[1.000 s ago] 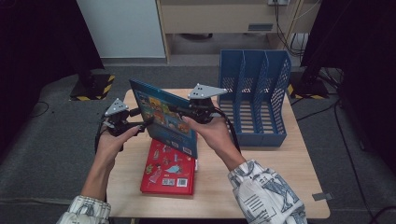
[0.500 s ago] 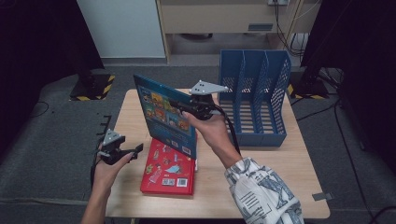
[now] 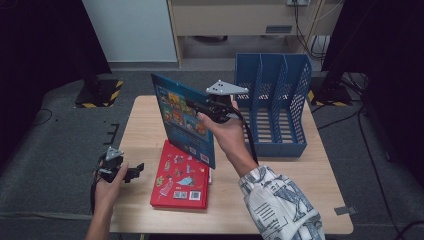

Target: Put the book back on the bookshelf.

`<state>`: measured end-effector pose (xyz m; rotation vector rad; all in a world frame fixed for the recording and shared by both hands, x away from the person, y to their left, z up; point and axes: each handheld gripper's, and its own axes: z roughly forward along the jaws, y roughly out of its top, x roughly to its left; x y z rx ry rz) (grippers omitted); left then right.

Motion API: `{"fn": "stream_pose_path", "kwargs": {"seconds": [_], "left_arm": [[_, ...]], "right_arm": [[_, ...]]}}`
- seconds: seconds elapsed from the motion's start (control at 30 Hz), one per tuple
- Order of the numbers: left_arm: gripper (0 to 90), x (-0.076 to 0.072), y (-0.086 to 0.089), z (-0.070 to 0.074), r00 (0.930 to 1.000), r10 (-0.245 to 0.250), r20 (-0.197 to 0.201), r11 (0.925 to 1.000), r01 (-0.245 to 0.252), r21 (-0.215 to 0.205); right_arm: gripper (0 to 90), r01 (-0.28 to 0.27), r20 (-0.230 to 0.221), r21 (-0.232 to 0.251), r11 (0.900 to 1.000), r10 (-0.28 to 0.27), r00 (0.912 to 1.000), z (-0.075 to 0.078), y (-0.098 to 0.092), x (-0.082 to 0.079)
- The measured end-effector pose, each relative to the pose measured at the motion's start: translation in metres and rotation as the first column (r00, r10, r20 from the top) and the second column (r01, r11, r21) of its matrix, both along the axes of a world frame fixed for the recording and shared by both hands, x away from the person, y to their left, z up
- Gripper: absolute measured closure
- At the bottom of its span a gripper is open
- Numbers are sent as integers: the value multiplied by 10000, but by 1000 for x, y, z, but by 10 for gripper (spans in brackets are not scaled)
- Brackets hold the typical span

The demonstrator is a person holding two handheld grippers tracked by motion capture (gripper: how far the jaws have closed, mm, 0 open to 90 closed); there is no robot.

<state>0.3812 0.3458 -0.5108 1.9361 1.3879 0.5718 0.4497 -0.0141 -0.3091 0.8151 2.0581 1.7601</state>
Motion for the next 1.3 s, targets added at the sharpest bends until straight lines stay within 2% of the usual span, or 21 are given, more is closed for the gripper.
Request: {"fn": "stream_pose_path", "kwargs": {"seconds": [0.13, 0.23, 0.37, 0.87, 0.93, 1.07, 1.3], "left_arm": [[56, 2, -4, -4, 9996, -167, -248, 9993, 175, 327], [43, 2, -5, -6, 9992, -229, -338, 9995, 237, 217], [42, 3, -6, -9, 9981, -196, -592, 9988, 222, 434], [40, 5, -8, -16, 9945, -174, -1035, 9971, 250, 721], [40, 5, -8, -18, 9930, -207, -1161, 9975, 285, 654], [22, 5, -9, -19, 9935, -238, -1117, 9966, 323, 751], [0, 1, -10, -24, 9974, -256, -678, 9976, 298, 630]], "right_arm": [[823, 272, 99, -95, 9996, -271, 9996, 6, -2, 1], [822, 416, 162, -23, 9991, -415, 9990, 12, -4, 3], [822, 639, 184, -84, 9979, -637, 9978, 16, -5, 5], [822, 1014, 203, -256, 9945, -1009, 9947, 20, -15, 7], [822, 1061, 206, -255, 9940, -1056, 9942, 20, -16, 8], [822, 1153, 223, -235, 9931, -1147, 9931, 21, -17, 7], [822, 1188, 280, -204, 9927, -1182, 9926, 25, -22, 7]]}}
